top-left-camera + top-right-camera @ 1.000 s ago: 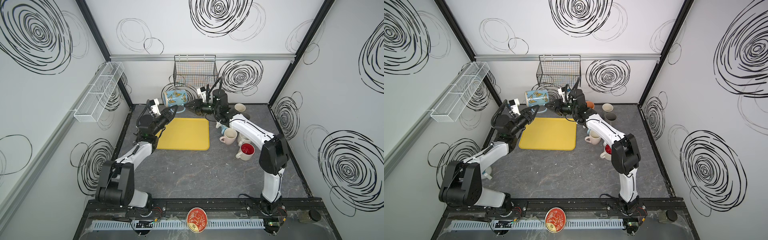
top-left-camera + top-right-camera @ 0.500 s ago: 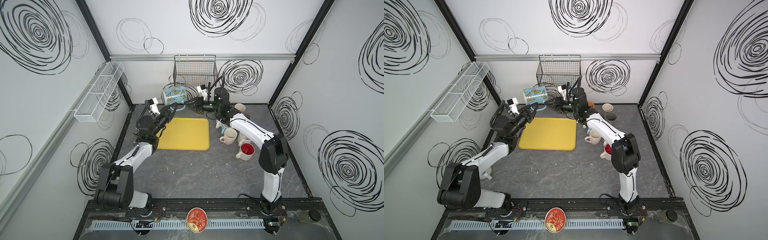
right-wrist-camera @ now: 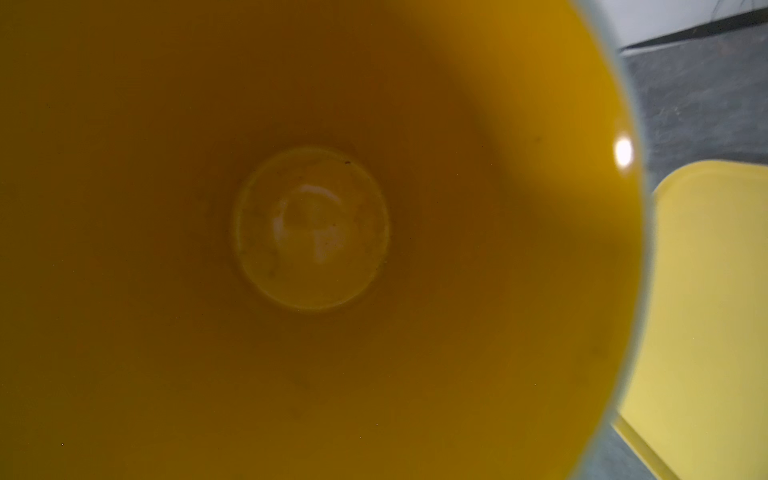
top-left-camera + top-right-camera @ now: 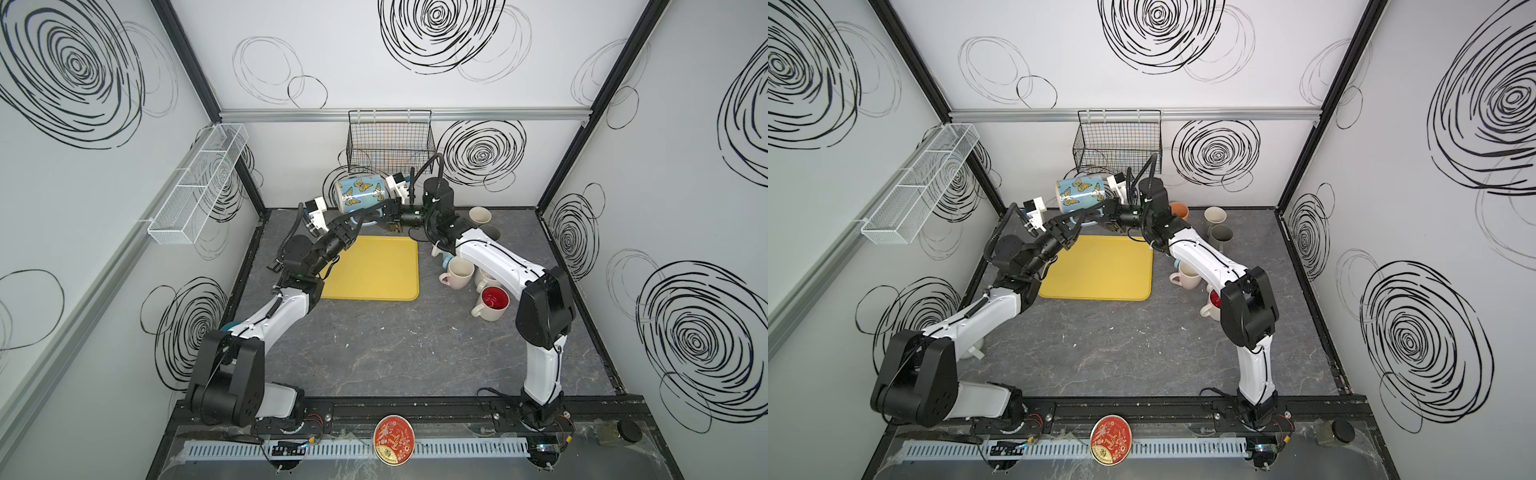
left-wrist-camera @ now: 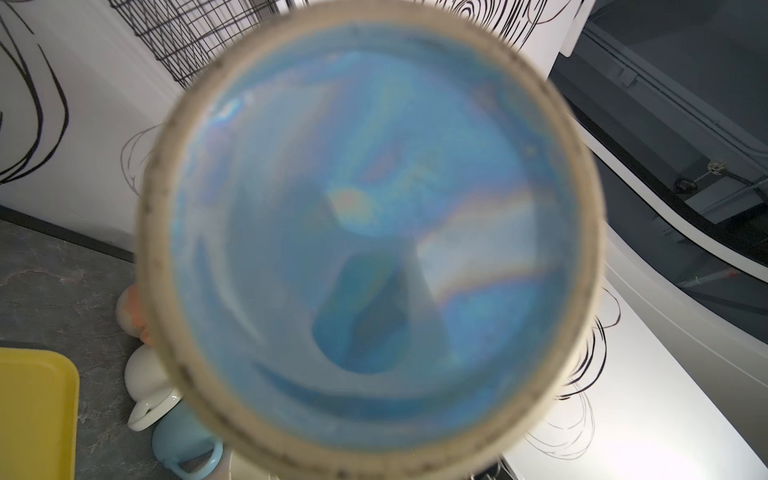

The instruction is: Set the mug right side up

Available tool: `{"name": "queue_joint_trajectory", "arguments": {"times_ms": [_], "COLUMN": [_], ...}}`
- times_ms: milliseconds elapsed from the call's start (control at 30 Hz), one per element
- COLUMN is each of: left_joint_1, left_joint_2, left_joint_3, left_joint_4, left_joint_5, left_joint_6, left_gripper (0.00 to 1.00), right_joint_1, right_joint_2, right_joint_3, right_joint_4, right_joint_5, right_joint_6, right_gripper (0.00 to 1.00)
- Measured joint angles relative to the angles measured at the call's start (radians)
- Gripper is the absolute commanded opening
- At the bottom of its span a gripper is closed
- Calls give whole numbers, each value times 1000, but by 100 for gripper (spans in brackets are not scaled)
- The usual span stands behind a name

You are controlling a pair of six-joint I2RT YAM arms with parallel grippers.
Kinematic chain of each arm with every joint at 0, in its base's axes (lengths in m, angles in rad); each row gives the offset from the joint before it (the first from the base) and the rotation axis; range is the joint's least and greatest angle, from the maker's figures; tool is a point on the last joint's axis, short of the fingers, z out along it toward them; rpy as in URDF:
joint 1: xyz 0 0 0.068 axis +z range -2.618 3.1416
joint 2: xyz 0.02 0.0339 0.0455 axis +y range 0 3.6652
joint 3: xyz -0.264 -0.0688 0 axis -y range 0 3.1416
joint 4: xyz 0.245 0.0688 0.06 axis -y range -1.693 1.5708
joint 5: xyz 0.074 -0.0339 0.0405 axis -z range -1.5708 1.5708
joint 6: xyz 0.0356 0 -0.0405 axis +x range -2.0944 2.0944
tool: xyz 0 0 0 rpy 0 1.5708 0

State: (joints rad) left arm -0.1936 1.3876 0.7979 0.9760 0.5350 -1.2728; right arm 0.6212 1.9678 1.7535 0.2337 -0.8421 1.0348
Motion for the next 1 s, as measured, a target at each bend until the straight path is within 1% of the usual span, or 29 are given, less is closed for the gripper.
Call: {"name": "queue_joint_trajectory", "arguments": {"times_ms": [67,167,200,267,367,433,500,567,800,867,933,967,1000], "left_joint_1": [-1,-1,-1,-1,0,0,0,0,-3,-3,-5,-5,-5], "left_joint_2": [-16,-42,-50,-62,-74,-78,-82,-84,-88,-88,-88,-88,-89], "left_joint_3": [-15,-39,-43,-51,-56,-56,-56,-56,-56,-56,-56,-56,-56], "left_joint_4": [-16,-42,-48,-55,-64,-67,-71,-75,-84,-84,-84,-84,-84], "left_joint_5": [-4,-10,-12,-16,-23,-24,-24,-24,-25,-24,-24,-24,-24], "left_joint_6": [0,5,9,17,22,25,27,28,11,7,5,5,4], "left_gripper": [0,0,0,0,0,0,0,0,0,0,0,0,0], "right_joint_1": [2,8,9,6,-1,-6,-8,-8,-6,-2,-2,-2,-2], "right_joint_2": [-7,-21,-25,-29,-46,-60,-71,-74,-74,-74,-74,-74,-74], "right_joint_3": [-22,-52,-61,-72,-88,-99,-105,-105,-105,-105,-105,-105,-106], "right_joint_4": [12,13,9,10,11,11,13,18,25,29,32,32,34], "right_joint_5": [-3,-1,3,8,17,22,24,24,18,14,10,9,9], "right_joint_6": [2,5,2,3,4,4,4,5,-3,-3,-3,-3,-3], "right_gripper": [19,37,40,42,41,39,33,29,19,14,6,3,4]}}
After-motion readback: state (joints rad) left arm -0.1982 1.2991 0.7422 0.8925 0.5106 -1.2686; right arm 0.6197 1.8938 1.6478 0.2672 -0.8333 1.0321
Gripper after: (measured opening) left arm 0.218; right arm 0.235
